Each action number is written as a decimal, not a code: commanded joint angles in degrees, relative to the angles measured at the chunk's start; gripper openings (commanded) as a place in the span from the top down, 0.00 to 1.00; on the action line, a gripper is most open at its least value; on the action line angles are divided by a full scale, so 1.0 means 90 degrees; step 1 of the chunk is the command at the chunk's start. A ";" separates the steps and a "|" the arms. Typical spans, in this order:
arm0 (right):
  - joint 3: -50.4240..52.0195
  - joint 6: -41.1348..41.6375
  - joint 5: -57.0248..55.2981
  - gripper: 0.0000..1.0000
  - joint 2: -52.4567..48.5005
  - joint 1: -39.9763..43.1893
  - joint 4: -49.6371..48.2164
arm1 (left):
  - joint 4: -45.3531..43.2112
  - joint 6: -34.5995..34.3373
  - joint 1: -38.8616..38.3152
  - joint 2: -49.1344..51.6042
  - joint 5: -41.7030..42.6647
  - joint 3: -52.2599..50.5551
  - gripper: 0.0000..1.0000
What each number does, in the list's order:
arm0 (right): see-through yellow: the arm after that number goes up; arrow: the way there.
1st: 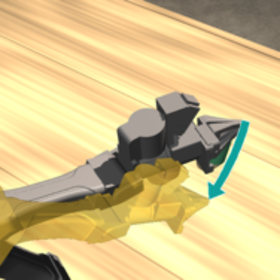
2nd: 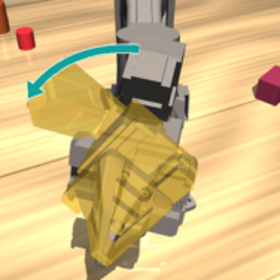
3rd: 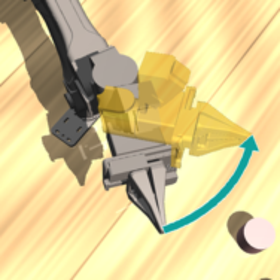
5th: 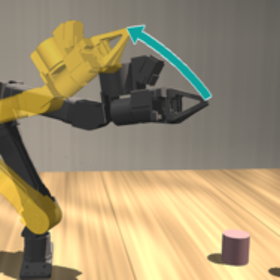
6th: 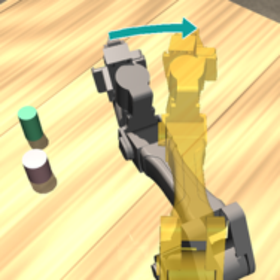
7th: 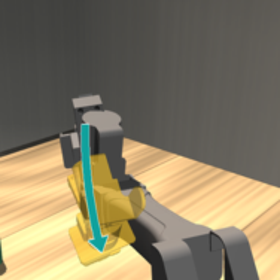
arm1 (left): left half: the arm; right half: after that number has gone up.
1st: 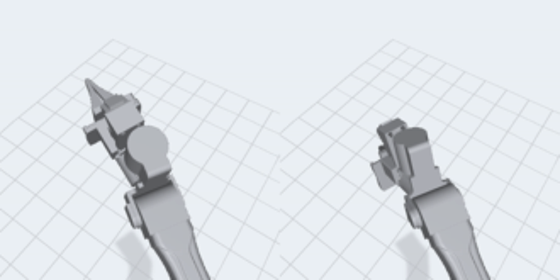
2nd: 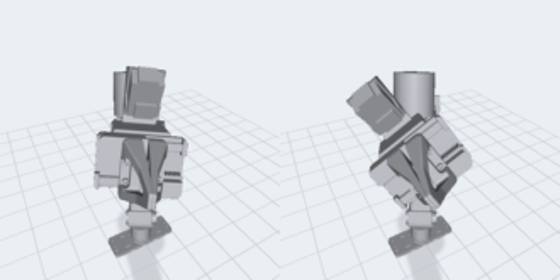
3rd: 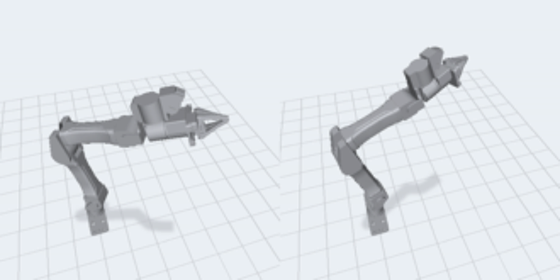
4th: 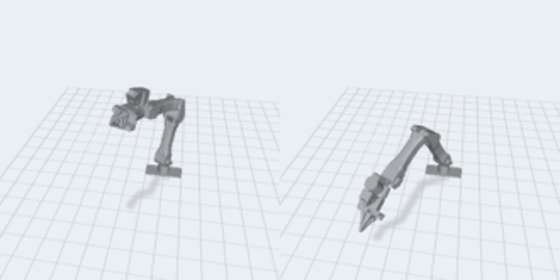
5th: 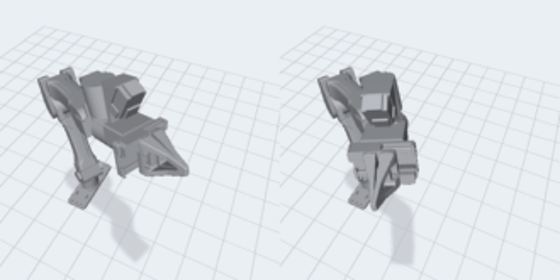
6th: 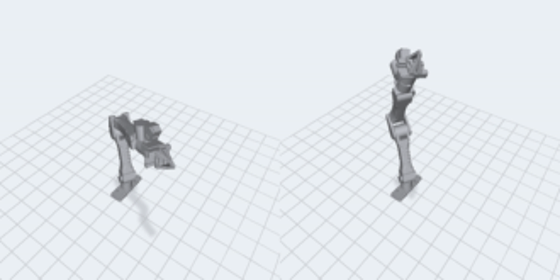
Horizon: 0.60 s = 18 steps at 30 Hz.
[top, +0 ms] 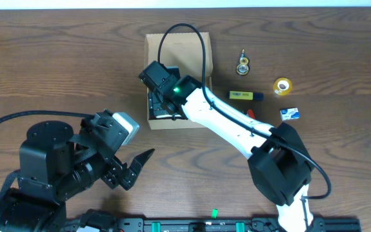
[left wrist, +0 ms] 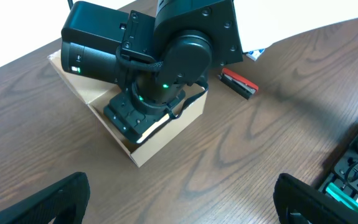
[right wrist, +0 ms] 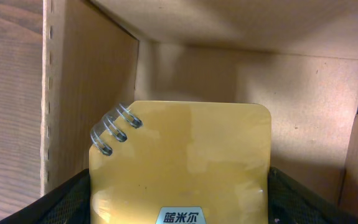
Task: Pack container
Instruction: 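Carry the pad over the box and lower it inside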
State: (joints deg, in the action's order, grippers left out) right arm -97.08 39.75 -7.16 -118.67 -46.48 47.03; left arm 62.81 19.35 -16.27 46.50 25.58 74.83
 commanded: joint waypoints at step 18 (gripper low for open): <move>-0.0075 0.0143 -0.0007 0.17 -0.0274 -0.0049 -0.0041 | 0.0005 0.0041 0.0015 -0.0002 0.0095 0.0121 0.05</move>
State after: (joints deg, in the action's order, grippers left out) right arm -97.08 40.40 -6.92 -120.70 -46.48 46.83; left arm 62.81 19.35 -16.27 46.50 25.58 74.83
